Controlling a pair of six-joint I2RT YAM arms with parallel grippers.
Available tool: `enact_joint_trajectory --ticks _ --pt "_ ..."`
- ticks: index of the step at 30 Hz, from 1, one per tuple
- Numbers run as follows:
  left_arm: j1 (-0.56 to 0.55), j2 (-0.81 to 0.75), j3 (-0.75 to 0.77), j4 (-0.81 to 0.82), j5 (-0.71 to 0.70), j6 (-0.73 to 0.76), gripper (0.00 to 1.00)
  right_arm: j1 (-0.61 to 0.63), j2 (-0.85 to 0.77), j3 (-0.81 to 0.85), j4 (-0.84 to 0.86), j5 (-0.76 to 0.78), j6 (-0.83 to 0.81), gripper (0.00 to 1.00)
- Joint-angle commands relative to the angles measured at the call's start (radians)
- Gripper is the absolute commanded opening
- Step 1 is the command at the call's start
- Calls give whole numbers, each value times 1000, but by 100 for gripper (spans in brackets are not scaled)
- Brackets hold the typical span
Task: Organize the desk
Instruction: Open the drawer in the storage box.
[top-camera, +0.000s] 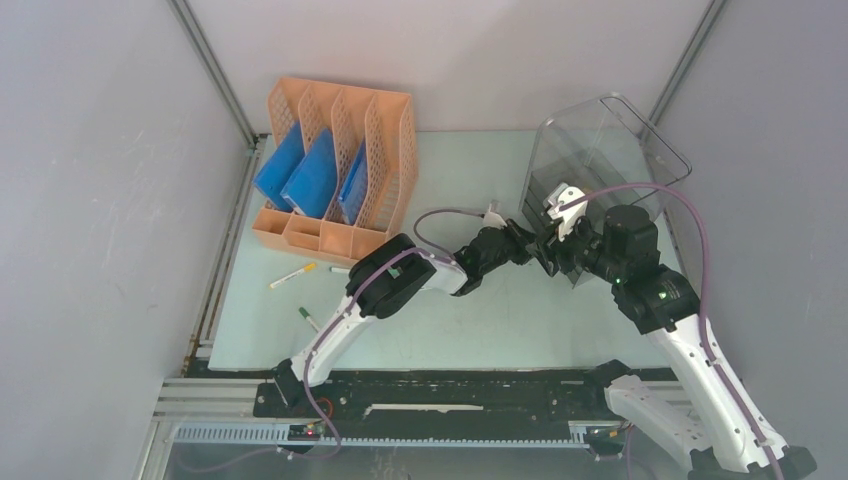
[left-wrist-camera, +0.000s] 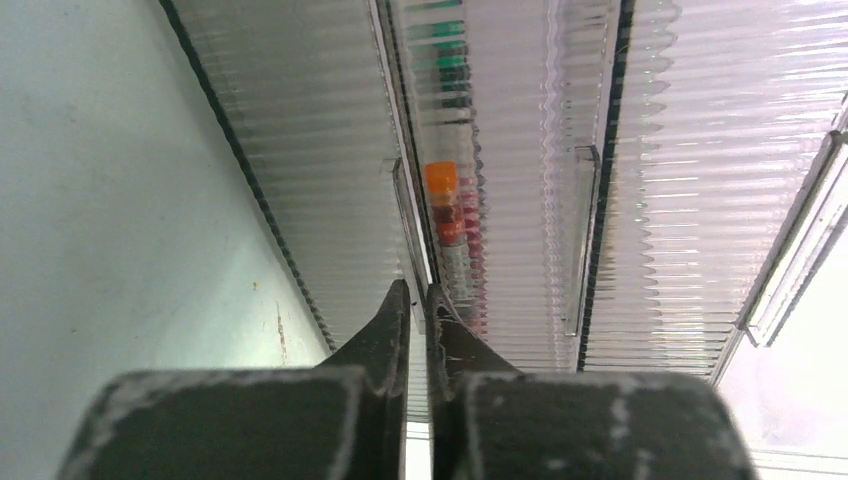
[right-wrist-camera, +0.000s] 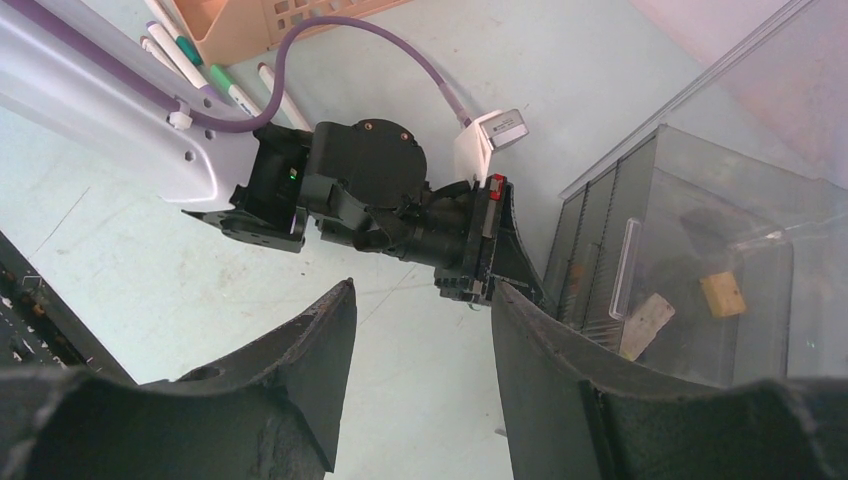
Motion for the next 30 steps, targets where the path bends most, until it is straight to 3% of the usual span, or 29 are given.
enact_joint_trajectory --ticks 1,15,19,22,25,30 --pt "0 11 -18 3 -25 12 0 10 -14 -7 37 11 6 60" --pt "0 -273 -482 135 -87 171 0 11 -5 -10 39 6 3 60" --pt "1 -331 -593 169 -96 209 16 9 -2 -12 39 1 3 60" --pt "0 -402 -671 147 -127 253 38 9 2 -12 39 -2 3 60" --pt "-1 -486 -730 95 -150 305 51 7 5 -13 38 -5 1 60" --pt "-13 -623 -816 15 -177 412 60 5 9 -14 35 -10 -2 60"
